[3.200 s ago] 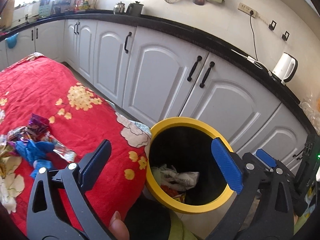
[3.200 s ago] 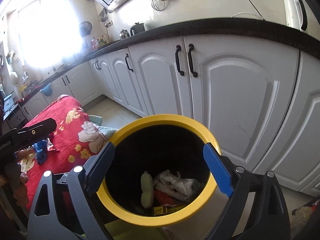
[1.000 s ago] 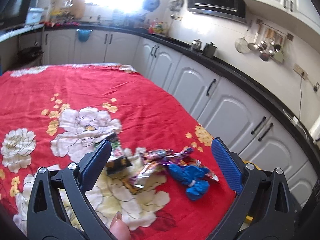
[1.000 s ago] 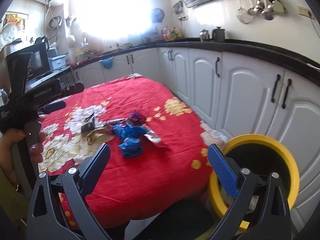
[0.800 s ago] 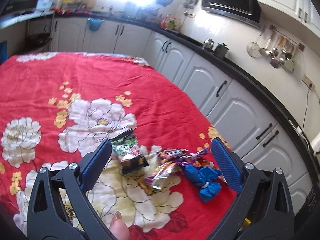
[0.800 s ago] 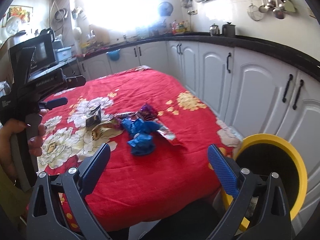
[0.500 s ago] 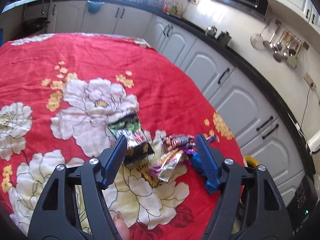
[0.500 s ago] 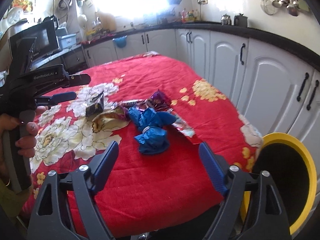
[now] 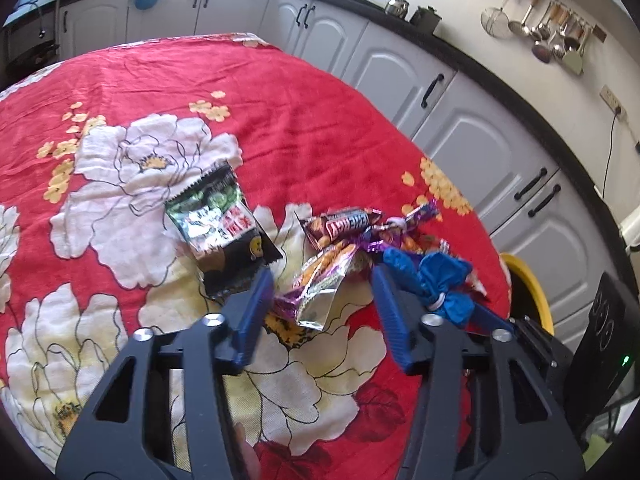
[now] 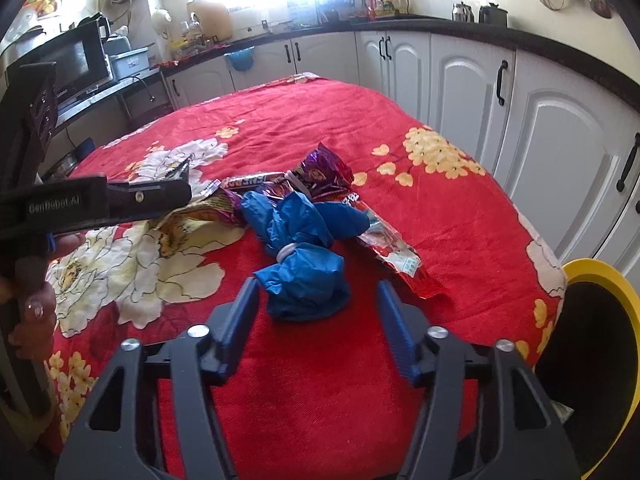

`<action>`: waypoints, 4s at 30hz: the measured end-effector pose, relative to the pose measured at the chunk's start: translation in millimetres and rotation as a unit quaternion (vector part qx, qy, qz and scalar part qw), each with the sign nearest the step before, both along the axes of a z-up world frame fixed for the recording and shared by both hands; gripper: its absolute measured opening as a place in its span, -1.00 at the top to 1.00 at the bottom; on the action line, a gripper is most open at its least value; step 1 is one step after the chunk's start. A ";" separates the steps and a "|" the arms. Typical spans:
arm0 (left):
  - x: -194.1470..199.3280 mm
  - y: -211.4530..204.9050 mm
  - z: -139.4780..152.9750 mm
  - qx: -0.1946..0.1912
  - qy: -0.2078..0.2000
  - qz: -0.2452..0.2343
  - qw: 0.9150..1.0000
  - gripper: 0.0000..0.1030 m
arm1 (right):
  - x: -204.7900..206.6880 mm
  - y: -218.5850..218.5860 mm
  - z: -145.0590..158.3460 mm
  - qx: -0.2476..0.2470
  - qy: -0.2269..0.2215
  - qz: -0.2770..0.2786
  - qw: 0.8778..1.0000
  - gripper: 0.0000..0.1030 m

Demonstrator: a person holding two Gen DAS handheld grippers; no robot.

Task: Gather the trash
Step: 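Grasp the gold candy wrapper with the left tool while the right tool grasps the blue bag, then carry the gold wrapper and blue bag over the bin with both tools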

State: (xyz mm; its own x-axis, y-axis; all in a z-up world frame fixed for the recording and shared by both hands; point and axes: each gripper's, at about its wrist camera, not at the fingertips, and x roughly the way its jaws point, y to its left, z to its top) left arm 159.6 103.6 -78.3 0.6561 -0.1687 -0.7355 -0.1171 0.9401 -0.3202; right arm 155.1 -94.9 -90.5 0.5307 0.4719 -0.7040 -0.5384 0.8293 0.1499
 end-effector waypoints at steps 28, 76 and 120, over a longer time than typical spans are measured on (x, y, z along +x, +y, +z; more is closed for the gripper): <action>5.2 -19.0 -20.4 0.047 0.036 -0.035 0.998 0.85 | -8.2 -13.9 -1.3 0.034 0.020 0.008 0.999 0.79; -16.4 -154.8 58.0 0.055 -0.080 -0.136 0.986 0.88 | -42.3 -179.2 71.5 0.087 -0.063 -0.125 0.986 0.82; 7.7 -285.9 16.4 0.048 -0.050 -0.244 0.967 0.88 | -41.6 -297.5 24.3 0.067 -0.034 -0.260 0.963 0.82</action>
State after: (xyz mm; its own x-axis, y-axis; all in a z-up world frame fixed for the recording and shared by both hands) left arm 167.3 -182.3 -61.9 0.5840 -0.4110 -0.7000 0.3757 0.9013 -0.2158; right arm 113.5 -392.4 -66.3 0.7624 0.2142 -0.6106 -0.0679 0.9649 0.2538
